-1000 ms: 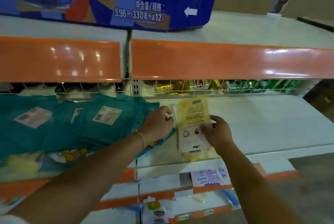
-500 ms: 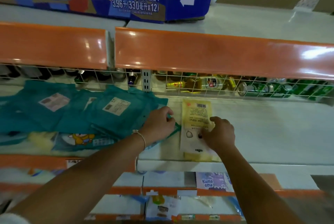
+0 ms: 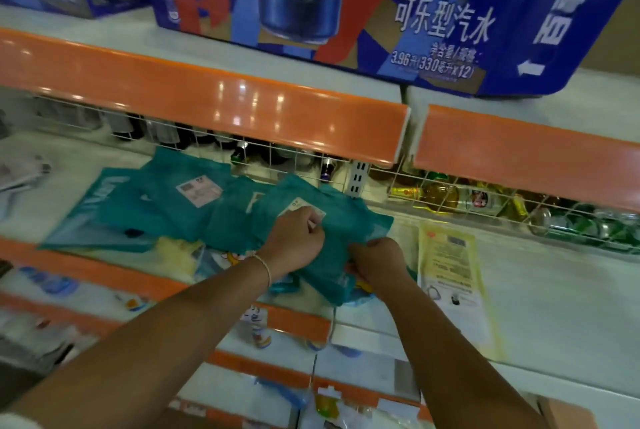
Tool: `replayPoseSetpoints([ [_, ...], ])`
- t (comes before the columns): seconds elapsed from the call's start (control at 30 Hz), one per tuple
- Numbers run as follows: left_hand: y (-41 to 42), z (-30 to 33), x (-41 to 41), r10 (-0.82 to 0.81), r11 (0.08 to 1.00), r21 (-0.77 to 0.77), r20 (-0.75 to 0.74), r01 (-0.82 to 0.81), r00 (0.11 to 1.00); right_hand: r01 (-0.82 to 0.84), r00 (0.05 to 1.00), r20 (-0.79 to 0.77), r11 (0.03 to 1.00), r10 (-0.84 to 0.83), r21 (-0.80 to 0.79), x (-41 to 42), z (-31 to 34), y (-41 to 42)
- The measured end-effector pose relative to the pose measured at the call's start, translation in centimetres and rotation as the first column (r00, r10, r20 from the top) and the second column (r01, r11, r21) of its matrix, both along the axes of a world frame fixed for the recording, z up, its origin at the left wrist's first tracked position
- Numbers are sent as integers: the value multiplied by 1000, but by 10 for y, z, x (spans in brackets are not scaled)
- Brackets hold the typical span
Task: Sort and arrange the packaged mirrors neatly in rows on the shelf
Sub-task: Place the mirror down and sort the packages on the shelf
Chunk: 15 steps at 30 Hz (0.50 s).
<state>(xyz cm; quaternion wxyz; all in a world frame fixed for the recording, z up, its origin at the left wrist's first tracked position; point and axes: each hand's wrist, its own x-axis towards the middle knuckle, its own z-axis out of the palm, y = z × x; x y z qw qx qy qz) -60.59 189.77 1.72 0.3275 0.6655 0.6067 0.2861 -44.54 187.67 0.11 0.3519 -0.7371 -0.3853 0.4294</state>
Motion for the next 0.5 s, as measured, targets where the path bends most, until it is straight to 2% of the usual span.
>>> replayPoseSetpoints([
  [0.17, -1, -4, -39, 17, 998, -54, 36, -15, 999, 67, 998, -14, 998, -67, -13, -19, -7, 10],
  [0.2, -2, -4, -44, 20, 998, -60, 43, -17, 999, 77, 995, -55, 997, -79, -25, -22, -7, 12],
  [0.33, -3, -10, -61, 66, 995, -76, 45, -63, 997, 128, 929, -340, 989, -144, -70, -37, 6, 12],
  [0.43, -1, -17, -68, 138, 982, -138, 64, -128, 988, 195, 807, -553, 977, -207, -82, -42, 6, 12],
  [0.5, 1, -19, -69, 261, 946, -240, 172, -216, 950, 250, 733, -638, 966, -235, -70, -44, 6, 10],
])
